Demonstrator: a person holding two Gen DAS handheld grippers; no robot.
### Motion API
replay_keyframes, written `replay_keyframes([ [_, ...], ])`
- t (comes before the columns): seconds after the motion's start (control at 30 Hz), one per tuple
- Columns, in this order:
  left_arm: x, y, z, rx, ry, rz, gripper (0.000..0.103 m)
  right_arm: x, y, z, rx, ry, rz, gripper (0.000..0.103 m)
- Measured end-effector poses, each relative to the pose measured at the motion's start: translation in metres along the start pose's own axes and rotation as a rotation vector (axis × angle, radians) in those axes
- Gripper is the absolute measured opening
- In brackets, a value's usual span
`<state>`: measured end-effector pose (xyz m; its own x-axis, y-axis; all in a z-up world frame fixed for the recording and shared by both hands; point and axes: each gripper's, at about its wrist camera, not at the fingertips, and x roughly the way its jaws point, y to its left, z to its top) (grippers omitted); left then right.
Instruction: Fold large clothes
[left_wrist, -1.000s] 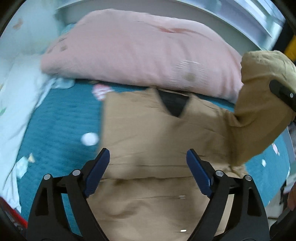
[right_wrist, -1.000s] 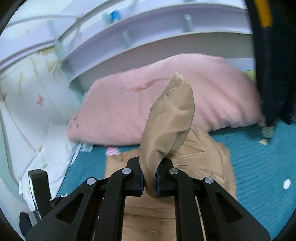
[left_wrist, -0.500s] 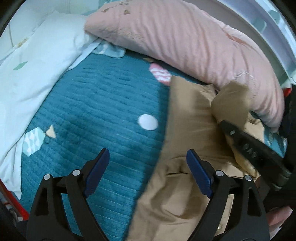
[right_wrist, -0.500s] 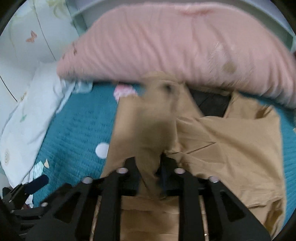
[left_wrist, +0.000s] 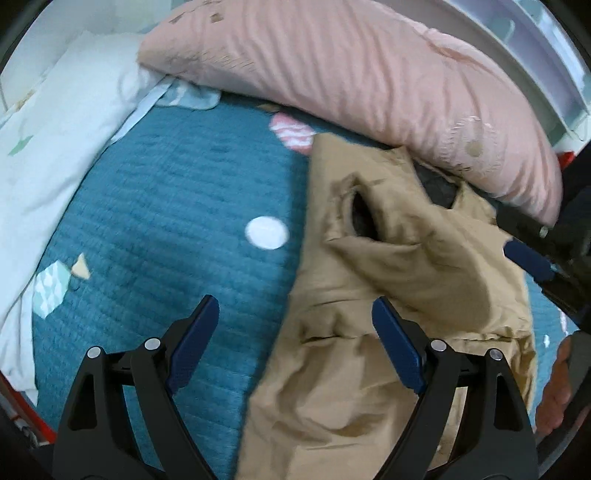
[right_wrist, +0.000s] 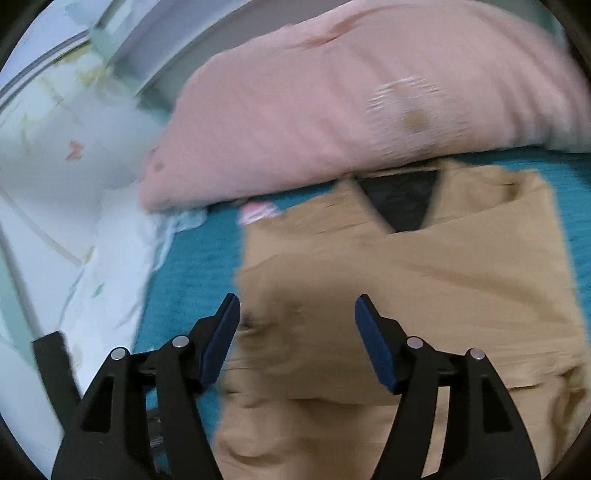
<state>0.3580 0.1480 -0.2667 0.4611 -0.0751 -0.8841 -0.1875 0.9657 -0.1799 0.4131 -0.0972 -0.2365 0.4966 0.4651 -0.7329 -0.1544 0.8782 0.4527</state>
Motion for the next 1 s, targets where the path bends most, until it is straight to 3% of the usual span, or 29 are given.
replay_keyframes([
  [0.07, 0.000, -0.009, 0.004, -0.014, -0.017, -0.006, 0.086, -0.011, -0.023, 0.004, 0.023, -0.021, -0.087, 0.062],
  [0.17, 0.002, -0.030, 0.013, -0.015, -0.023, -0.050, 0.086, -0.017, -0.061, 0.010, 0.084, -0.012, -0.150, 0.061],
  [0.3, 0.008, -0.061, 0.026, 0.020, -0.054, -0.058, 0.085, -0.018, -0.099, 0.013, 0.109, 0.018, -0.208, 0.037],
  [0.4, 0.027, -0.080, 0.037, 0.040, -0.038, -0.093, 0.084, -0.011, -0.124, 0.010, 0.129, 0.068, -0.251, 0.025],
  [0.43, 0.040, -0.085, 0.040, 0.045, -0.016, -0.090, 0.082, -0.007, -0.131, 0.009, 0.128, 0.083, -0.260, 0.024],
  [0.5, 0.068, -0.085, 0.041, 0.048, 0.047, -0.012, 0.062, 0.007, -0.149, 0.003, 0.135, 0.124, -0.316, 0.015],
  [0.53, 0.084, -0.083, 0.039, 0.044, 0.082, 0.018, 0.060, 0.012, -0.159, -0.001, 0.145, 0.142, -0.327, 0.014],
  [0.63, 0.118, -0.066, 0.027, -0.026, 0.128, -0.012, 0.058, 0.029, -0.187, -0.016, 0.194, 0.157, -0.266, 0.011],
  [0.8, 0.123, -0.083, 0.013, 0.105, 0.031, 0.080, 0.058, 0.026, -0.191, -0.021, 0.185, 0.136, -0.242, 0.011],
  [0.9, 0.122, -0.085, 0.016, 0.096, 0.036, 0.097, 0.059, 0.025, -0.189, -0.018, 0.182, 0.150, -0.256, 0.011],
  [0.97, 0.118, -0.085, 0.019, 0.083, 0.046, 0.092, 0.060, 0.022, -0.181, -0.014, 0.166, 0.150, -0.265, 0.016],
  [1.0, 0.115, -0.086, 0.020, 0.084, 0.047, 0.085, 0.065, 0.022, -0.179, -0.010, 0.156, 0.144, -0.269, 0.023],
])
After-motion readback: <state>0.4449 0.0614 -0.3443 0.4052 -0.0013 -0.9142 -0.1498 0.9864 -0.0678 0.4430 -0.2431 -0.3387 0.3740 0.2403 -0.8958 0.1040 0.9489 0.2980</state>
